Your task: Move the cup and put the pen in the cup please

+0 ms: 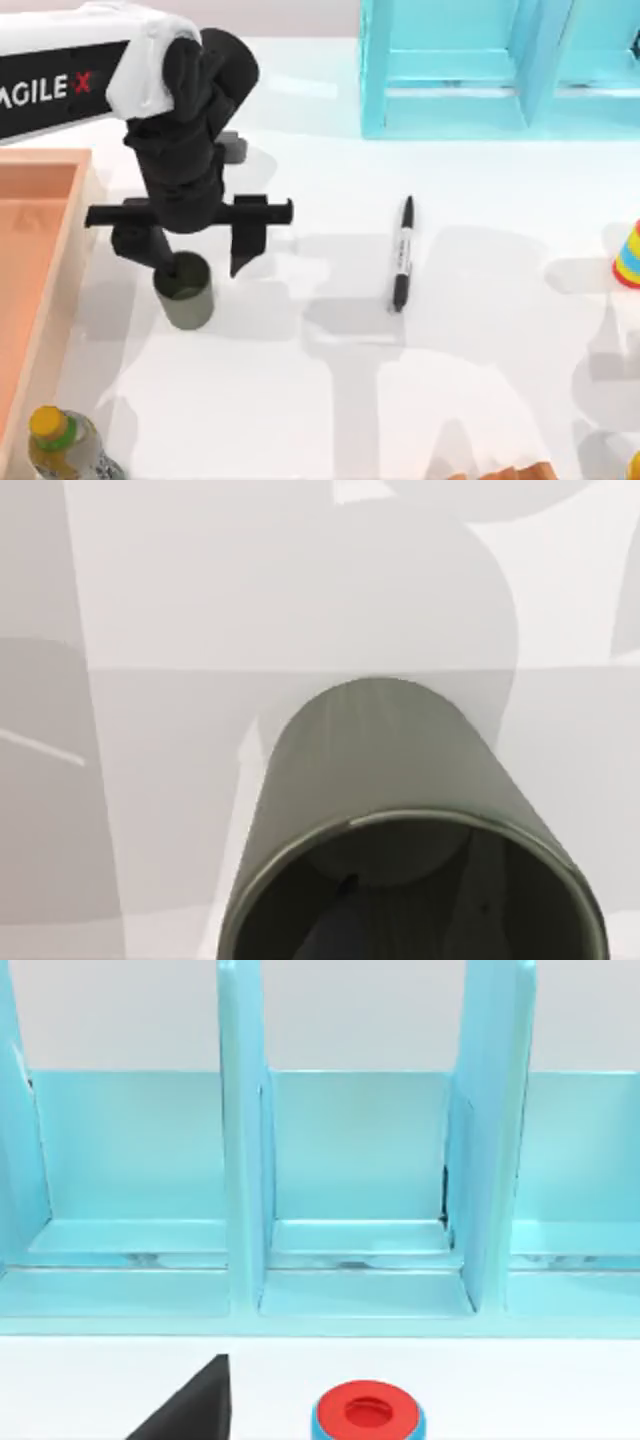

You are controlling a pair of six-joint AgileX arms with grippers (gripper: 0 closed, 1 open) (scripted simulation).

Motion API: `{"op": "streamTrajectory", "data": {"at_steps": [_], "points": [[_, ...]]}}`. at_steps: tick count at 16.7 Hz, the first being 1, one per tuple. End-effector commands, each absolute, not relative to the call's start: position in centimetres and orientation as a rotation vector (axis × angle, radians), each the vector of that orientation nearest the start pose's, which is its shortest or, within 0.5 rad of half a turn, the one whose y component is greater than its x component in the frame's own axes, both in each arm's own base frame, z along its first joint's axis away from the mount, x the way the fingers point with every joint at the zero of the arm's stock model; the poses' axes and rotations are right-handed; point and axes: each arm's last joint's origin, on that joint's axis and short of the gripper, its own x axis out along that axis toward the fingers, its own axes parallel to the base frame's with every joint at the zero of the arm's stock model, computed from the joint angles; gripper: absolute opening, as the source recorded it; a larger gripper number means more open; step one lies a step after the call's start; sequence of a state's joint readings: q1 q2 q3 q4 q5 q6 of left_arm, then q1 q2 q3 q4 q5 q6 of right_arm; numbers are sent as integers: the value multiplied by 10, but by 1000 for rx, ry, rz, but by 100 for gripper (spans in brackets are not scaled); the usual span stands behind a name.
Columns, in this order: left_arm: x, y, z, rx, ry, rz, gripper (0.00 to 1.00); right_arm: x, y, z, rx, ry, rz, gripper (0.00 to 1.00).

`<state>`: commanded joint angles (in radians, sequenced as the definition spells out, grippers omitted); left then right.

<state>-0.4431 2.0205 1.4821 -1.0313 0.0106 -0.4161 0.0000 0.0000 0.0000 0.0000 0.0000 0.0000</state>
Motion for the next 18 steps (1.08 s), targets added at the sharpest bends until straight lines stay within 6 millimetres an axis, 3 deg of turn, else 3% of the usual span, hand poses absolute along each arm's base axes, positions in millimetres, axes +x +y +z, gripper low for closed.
{"op": "streamTrajectory", "data": {"at_steps": [2, 12, 15, 18], "points": [[346, -161, 164, 9, 1573, -23, 100, 106, -1, 160, 0, 0, 0, 100], [347, -162, 167, 8, 1575, -21, 100, 106, -1, 160, 0, 0, 0, 100], [354, -165, 189, 8, 1582, -14, 100, 106, -1, 160, 0, 0, 0, 100], [358, -169, 234, 15, 1588, -19, 100, 106, -1, 160, 0, 0, 0, 100]]}}
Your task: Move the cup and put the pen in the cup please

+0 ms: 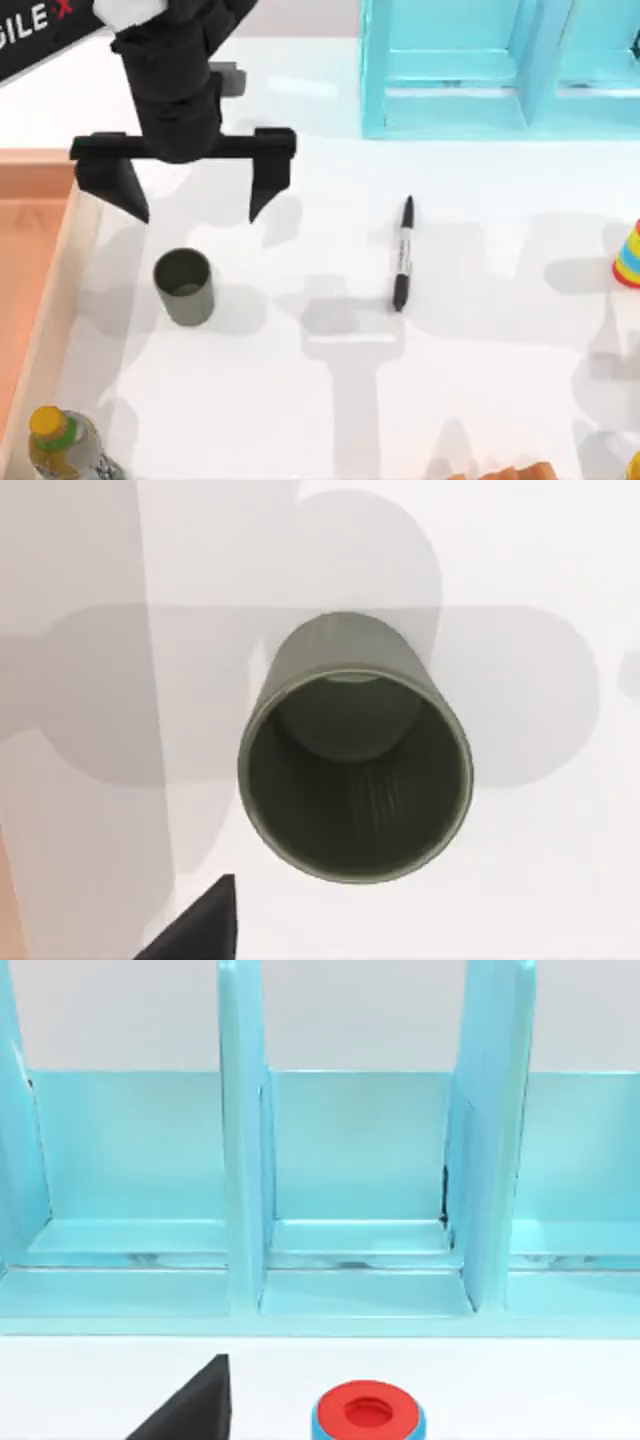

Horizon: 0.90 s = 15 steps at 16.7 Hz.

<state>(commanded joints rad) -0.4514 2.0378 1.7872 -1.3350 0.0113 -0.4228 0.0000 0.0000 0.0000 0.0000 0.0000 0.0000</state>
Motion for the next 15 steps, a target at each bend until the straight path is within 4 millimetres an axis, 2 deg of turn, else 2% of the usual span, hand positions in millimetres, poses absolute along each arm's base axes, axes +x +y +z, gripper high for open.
{"op": "streamTrajectory", "data": {"at_steps": [3, 6, 12, 15], "points": [[354, -167, 282, 16, 1587, -23, 100, 106, -1, 160, 0, 0, 0, 100], [347, -163, 310, 11, 1576, -25, 100, 106, -1, 160, 0, 0, 0, 100], [347, -162, 313, 8, 1574, -24, 100, 106, -1, 160, 0, 0, 0, 100], [359, -180, 304, -4, 1566, -54, 100, 106, -1, 160, 0, 0, 0, 100]]}}
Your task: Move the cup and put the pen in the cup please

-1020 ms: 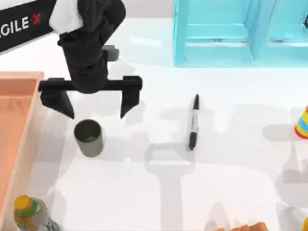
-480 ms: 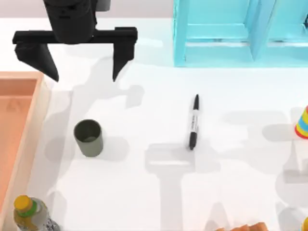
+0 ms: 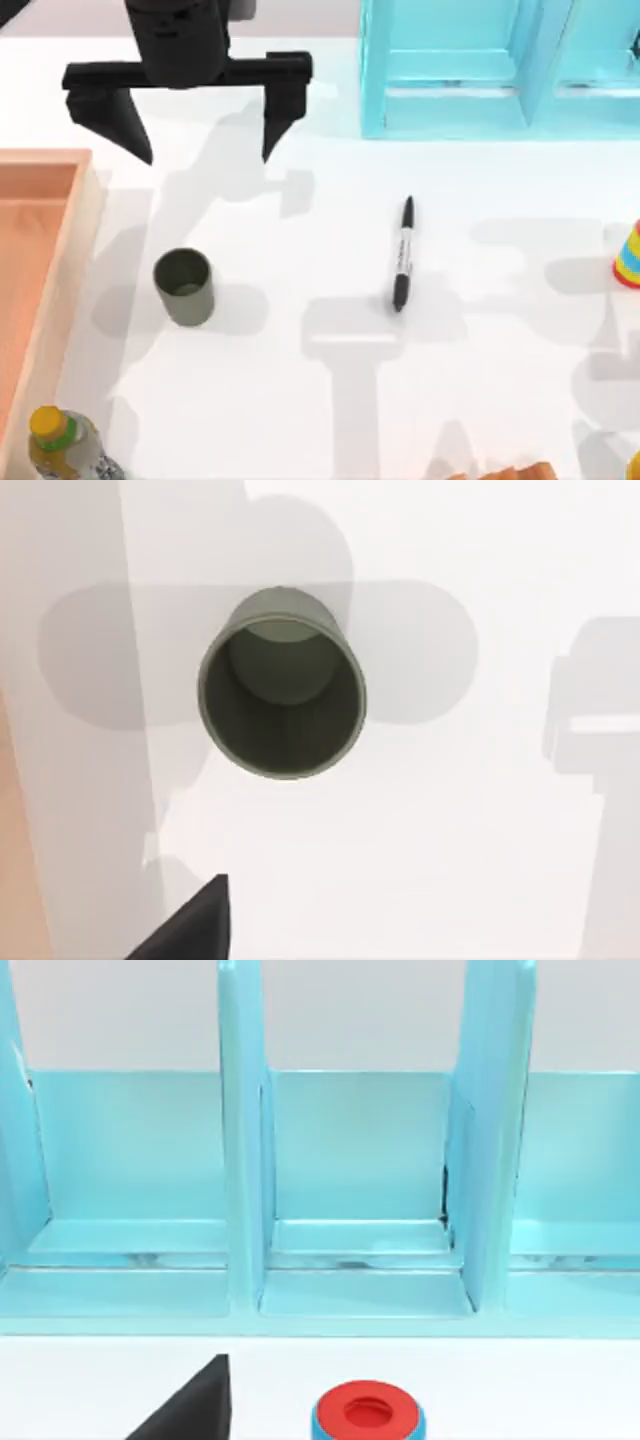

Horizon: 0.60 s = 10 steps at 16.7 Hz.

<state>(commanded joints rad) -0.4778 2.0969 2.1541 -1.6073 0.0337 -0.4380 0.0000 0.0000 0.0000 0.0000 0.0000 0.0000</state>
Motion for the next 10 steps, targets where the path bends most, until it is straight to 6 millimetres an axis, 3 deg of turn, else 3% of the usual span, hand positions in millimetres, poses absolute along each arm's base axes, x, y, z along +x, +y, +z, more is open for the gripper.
{"op": "streamTrajectory", "data": {"at_steps": [2, 5, 8, 10], "points": [[373, -207, 285, -6, 1569, -97, 100, 106, -1, 160, 0, 0, 0, 100], [391, -256, 238, 0, 1594, -169, 100, 106, -1, 160, 0, 0, 0, 100], [399, -298, 197, -5, 1598, -241, 100, 106, -1, 160, 0, 0, 0, 100], [399, -315, 184, -12, 1589, -275, 100, 106, -1, 160, 0, 0, 0, 100]]}}
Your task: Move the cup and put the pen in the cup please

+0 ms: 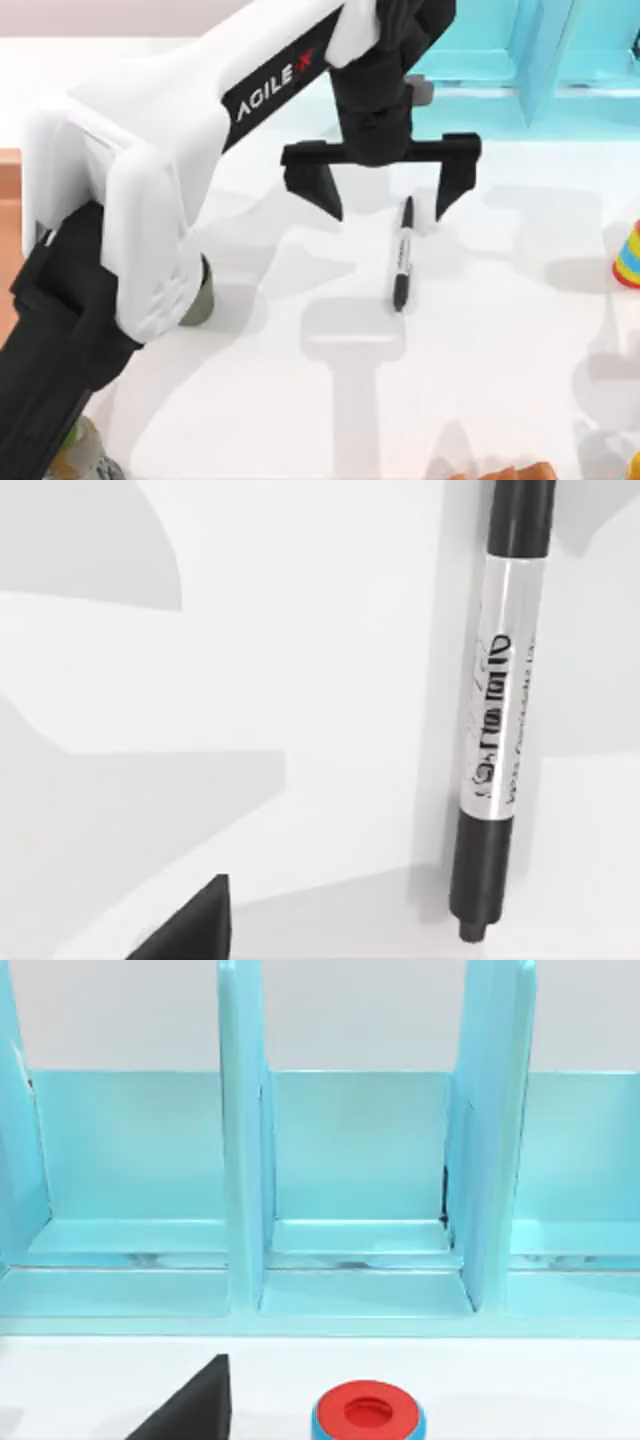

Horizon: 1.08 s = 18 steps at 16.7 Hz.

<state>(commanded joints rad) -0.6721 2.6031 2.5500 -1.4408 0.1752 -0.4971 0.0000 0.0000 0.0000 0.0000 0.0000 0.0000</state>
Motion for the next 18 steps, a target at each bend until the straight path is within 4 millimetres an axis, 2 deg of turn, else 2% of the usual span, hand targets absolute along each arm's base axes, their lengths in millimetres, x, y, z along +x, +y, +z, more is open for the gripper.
{"op": "streamTrajectory", "data": {"at_steps": [6, 8, 15, 18], "points": [[400, -317, 179, -14, 1590, -278, 100, 106, -1, 160, 0, 0, 0, 100], [400, -320, 171, -15, 1587, -283, 100, 106, -1, 160, 0, 0, 0, 100], [397, -335, 102, -15, 1586, -285, 100, 106, -1, 160, 0, 0, 0, 100], [395, -337, 84, -15, 1586, -284, 100, 106, -1, 160, 0, 0, 0, 100]]}}
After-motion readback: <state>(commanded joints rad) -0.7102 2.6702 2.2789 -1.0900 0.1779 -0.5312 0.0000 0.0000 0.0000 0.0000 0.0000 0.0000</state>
